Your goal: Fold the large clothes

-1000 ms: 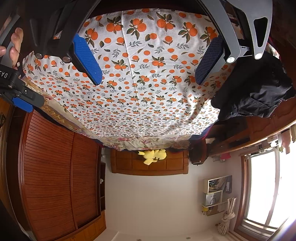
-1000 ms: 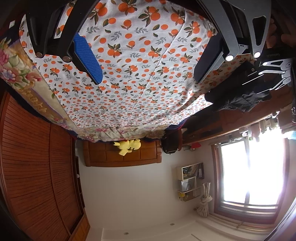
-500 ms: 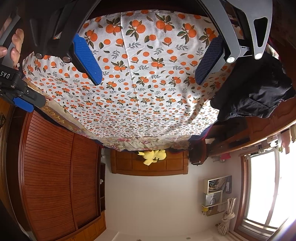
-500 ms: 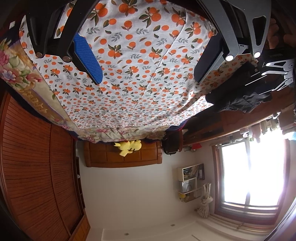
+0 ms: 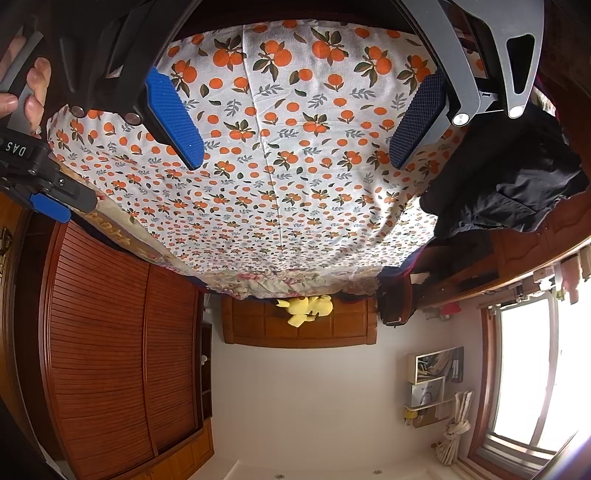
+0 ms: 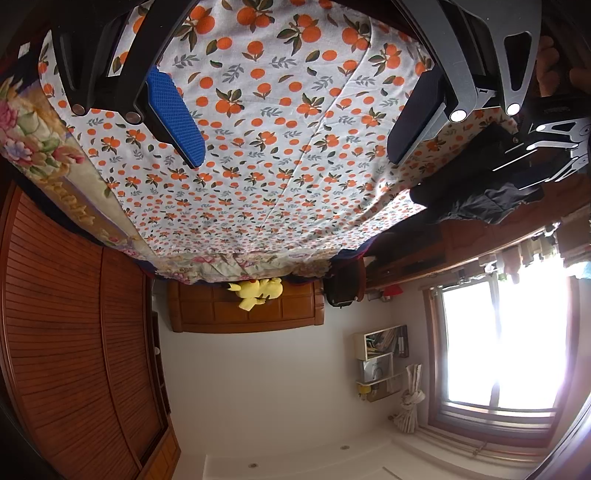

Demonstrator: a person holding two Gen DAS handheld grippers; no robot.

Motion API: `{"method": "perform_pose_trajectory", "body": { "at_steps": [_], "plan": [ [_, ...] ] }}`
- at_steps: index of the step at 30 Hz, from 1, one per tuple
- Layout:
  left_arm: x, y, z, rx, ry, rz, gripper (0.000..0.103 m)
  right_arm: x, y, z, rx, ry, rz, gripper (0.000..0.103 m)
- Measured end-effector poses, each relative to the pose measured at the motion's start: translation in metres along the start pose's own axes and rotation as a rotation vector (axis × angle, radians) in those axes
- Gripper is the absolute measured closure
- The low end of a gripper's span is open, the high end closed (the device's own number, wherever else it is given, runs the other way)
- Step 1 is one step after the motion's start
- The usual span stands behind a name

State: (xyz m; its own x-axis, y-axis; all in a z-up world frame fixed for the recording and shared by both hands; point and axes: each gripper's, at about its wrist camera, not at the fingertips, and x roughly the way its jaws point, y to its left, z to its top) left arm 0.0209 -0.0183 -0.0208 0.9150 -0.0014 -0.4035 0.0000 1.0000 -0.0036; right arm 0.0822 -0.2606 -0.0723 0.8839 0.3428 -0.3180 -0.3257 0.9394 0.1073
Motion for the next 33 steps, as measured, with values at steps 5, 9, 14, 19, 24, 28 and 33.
{"method": "perform_pose_trajectory", "body": {
  "at_steps": [5,9,14,19,24,28,33],
  "plan": [
    [-0.0026,-0.0006,0.0028,0.000,-0.004,0.000,0.002,-0.0003,0.0007,0.0002,-0.001,-0.001,-0.001,0.008],
    [-0.0029,-0.0010,0.0036,0.000,-0.006,-0.001,0.002,-0.0002,0.0000,0.0008,-0.002,-0.003,-0.002,0.008],
    [-0.0053,-0.0013,0.0051,0.001,-0.011,0.000,0.002,-0.0006,0.0004,0.0011,-0.001,-0.003,-0.001,0.008],
    [-0.0072,-0.0021,0.0066,0.003,-0.017,0.000,0.002,-0.0010,0.0003,0.0016,-0.004,-0.005,-0.003,0.008],
    [-0.0081,-0.0021,0.0070,0.002,-0.019,-0.001,0.002,-0.0019,0.0003,0.0032,-0.003,-0.006,-0.004,0.008],
    [-0.0080,-0.0021,0.0071,0.002,-0.018,0.001,0.002,-0.0021,0.0000,0.0040,-0.004,-0.008,-0.005,0.008],
    [-0.0080,-0.0020,0.0068,0.000,-0.017,0.001,0.002,-0.0023,0.0001,0.0037,-0.005,-0.008,-0.006,0.008]
  ]
}}
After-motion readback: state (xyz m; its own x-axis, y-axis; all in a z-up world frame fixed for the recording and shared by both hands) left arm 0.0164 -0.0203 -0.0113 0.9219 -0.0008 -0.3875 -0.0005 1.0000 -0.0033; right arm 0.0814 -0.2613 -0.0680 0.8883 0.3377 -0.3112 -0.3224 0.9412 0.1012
